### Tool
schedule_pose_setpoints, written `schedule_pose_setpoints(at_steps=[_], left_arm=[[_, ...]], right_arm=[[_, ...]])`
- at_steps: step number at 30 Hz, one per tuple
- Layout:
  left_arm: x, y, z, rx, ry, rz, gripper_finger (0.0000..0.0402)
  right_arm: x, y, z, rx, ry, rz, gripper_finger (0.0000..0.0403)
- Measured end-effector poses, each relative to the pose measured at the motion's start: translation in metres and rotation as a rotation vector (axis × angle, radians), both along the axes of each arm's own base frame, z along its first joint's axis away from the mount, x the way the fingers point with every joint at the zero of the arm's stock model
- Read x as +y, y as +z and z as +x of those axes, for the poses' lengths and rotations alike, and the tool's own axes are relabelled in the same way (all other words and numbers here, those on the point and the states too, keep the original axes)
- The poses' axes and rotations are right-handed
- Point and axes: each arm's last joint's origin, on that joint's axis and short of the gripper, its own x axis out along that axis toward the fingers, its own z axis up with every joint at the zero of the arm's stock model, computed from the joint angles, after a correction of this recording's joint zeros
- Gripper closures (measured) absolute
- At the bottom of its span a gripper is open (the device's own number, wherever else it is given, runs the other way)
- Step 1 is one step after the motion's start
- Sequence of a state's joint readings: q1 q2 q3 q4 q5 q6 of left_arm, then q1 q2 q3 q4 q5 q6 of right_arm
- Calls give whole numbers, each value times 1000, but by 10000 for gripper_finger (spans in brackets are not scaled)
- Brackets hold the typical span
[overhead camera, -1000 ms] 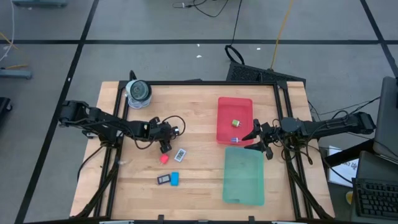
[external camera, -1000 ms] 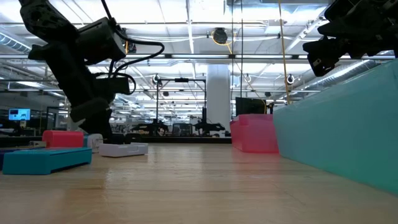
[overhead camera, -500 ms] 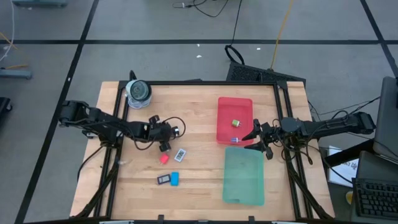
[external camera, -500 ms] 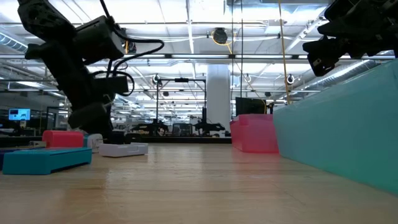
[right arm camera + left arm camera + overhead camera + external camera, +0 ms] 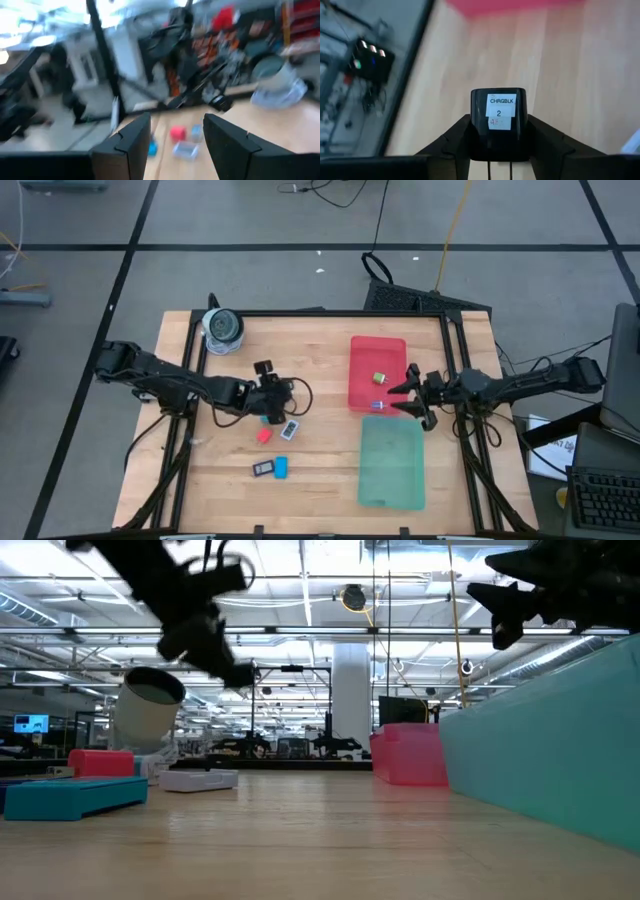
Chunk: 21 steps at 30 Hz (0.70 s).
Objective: Pick & Place Office items
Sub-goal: Put the left black charger adapter into the red bin
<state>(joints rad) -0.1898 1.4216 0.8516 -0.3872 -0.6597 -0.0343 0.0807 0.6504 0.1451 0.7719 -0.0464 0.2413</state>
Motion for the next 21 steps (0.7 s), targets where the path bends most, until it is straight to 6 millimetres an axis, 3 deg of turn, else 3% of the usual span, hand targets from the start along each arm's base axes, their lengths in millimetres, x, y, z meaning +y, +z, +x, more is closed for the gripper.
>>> schedule_pose_setpoints(at_steps=[5, 8, 16, 21], left_arm=[[-13, 25, 15, -152, -72, -12, 245], [-19, 34, 24, -284, -142, -92, 250], [-17, 55, 39, -629, -139, -525, 242], [-13, 54, 44, -641, -171, -730, 245]], right_arm=[[-2, -7, 0, -108, -71, 26, 232], [-3, -10, 5, -83, -101, 22, 232], [1, -6, 36, 6, -105, -59, 232], [11, -10, 59, 72, -90, -270, 232]])
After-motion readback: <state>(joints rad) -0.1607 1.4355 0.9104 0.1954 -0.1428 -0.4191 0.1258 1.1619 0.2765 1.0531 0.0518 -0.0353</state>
